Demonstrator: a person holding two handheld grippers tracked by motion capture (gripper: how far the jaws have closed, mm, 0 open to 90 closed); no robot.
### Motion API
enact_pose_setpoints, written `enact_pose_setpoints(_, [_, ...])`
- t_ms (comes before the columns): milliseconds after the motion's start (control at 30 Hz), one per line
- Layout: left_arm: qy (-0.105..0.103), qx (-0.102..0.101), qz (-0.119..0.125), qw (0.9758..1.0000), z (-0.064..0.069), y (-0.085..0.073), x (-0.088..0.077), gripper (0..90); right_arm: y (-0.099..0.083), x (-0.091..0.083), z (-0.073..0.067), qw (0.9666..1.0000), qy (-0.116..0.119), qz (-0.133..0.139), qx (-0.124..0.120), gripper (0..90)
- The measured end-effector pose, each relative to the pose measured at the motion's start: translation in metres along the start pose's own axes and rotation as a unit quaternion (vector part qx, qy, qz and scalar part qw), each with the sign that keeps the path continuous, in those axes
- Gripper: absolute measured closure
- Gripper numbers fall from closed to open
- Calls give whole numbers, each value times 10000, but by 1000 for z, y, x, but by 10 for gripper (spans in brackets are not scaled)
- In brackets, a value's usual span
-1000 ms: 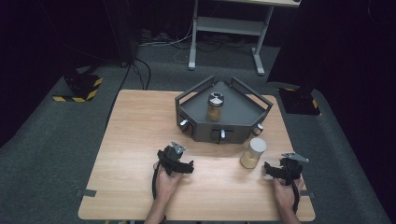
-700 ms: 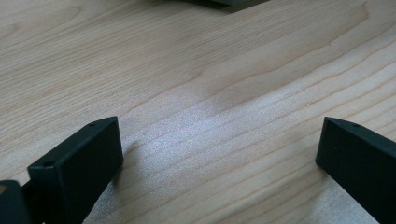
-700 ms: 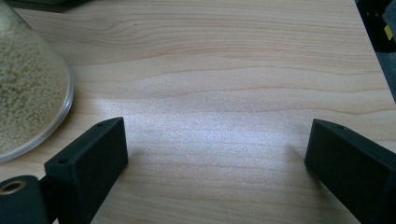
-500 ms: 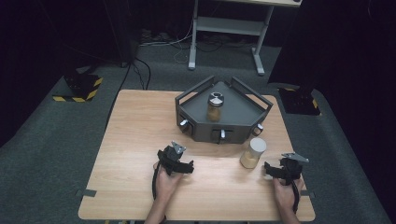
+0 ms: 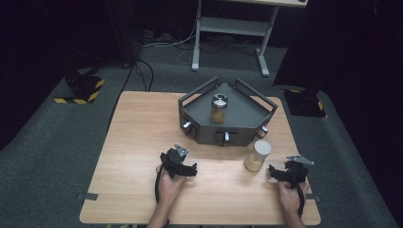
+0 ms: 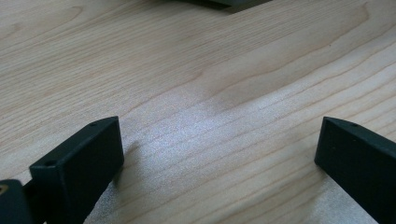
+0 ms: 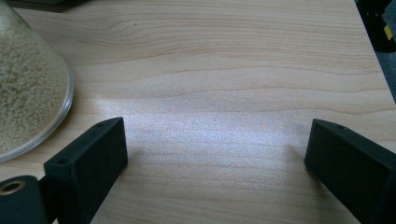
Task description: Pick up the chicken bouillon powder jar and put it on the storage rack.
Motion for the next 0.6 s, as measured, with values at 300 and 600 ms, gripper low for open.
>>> enact_pose_setpoints(300, [-2,-12,6,10000,0,0,0,14,1,1,0,10000,40,-41,-31,25])
enact_pose_setpoints(600, [2,-16,7,10000,0,0,0,15,3,3,1,9998,133,-99,-78,0])
Point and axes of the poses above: each handheld gripper's, and its own axes: x roughly forward along the jaws, y roughly out of its top, z roughly to its right, the point moved 8 cm from there along x, roughly forward along the jaws, and after that the axes turned 6 degrees about z, right-handed, at the moved point
